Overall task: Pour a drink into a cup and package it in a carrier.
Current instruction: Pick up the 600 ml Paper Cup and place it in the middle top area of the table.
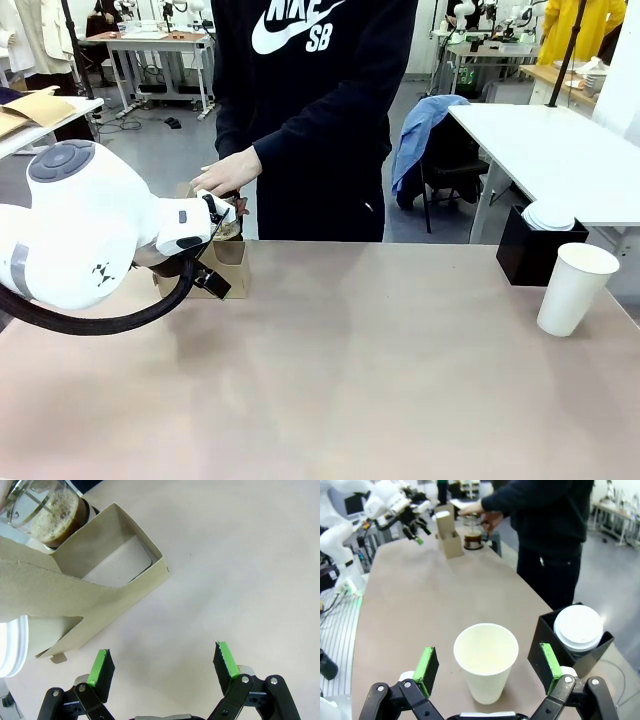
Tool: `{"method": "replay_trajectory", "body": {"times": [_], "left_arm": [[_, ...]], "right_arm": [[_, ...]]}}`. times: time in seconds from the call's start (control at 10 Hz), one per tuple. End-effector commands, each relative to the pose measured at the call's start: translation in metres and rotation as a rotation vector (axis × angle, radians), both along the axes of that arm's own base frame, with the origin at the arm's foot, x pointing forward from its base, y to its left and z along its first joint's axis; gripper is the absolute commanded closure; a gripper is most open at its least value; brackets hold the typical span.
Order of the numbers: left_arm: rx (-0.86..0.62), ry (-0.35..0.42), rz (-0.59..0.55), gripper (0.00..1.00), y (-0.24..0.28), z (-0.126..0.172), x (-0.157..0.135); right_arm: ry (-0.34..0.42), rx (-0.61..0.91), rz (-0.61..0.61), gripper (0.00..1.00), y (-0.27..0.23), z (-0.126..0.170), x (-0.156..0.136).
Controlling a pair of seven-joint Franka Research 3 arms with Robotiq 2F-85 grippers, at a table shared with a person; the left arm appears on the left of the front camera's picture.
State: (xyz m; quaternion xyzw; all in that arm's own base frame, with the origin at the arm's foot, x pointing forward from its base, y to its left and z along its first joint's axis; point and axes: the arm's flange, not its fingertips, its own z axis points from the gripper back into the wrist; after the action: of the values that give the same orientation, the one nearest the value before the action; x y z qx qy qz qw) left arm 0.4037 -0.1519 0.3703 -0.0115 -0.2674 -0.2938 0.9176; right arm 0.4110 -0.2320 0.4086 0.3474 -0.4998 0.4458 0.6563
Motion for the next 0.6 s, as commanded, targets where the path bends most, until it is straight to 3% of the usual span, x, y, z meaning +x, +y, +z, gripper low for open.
{"method": "replay_trajectory", "body": {"times": [0.0,0.5], "left_arm": [[-0.001,0.000,0.000,0.00,0.000,0.000,0.000],[-0.001,0.000,0.000,0.00,0.000,0.000,0.000]], "right_arm": [[-0.073,0.087,0.082,0.00,-0.010,-0.033,-0.002],[-0.086,0.117,-0.015,0.00,0.006,-0.095,-0.001]]}}
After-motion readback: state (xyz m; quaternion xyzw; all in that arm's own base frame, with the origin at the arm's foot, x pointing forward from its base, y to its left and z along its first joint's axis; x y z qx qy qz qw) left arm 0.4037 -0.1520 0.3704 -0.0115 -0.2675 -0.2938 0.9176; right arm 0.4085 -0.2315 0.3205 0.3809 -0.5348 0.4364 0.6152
